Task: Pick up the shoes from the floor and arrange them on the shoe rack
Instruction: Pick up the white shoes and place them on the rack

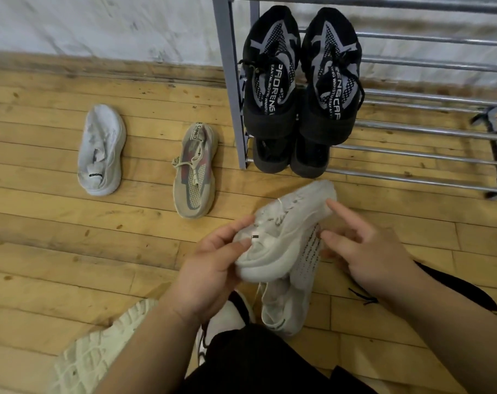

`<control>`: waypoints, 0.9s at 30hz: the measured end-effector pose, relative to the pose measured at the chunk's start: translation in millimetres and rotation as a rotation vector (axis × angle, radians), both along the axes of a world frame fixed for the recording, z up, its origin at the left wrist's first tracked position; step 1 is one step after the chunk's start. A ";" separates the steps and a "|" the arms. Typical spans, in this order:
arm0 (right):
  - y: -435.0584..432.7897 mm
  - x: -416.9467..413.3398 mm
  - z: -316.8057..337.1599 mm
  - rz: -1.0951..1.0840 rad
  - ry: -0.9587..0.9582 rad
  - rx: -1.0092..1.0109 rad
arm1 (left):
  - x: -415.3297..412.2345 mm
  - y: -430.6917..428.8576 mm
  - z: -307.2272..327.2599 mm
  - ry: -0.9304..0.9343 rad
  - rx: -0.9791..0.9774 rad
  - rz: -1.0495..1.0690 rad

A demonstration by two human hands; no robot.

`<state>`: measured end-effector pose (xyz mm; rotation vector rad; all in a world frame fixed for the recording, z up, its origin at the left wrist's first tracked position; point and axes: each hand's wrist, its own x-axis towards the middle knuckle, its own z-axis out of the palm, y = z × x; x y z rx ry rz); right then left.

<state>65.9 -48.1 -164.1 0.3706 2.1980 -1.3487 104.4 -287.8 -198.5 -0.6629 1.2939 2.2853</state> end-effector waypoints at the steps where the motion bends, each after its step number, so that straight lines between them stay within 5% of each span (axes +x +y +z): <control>1: -2.9 0.2 -0.3 0.020 0.009 0.018 | 1.3 -12.0 2.4 0.011 -0.095 0.007; 8: -64.0 3.4 -20.6 0.252 -0.102 -0.122 | 22.5 -84.4 5.1 0.020 -0.772 -0.011; 12: -99.4 5.3 -23.1 0.445 -0.101 -0.065 | 61.1 -139.2 -13.5 -0.096 -1.214 -0.468; 15: -109.4 3.9 -28.9 0.499 -0.093 -0.023 | 94.6 -150.8 -35.9 -0.185 -1.291 -0.885; 18: -110.9 3.6 -30.6 0.499 -0.097 0.009 | 116.2 -144.1 -55.6 -0.155 -1.490 -1.000; 21: -107.4 2.9 -29.6 0.493 -0.099 0.032 | 108.5 -139.6 -53.3 -0.099 -1.556 -0.806; 27: -106.0 -4.7 -26.2 0.424 -0.057 -0.009 | 47.7 -146.5 29.9 0.111 -1.364 0.073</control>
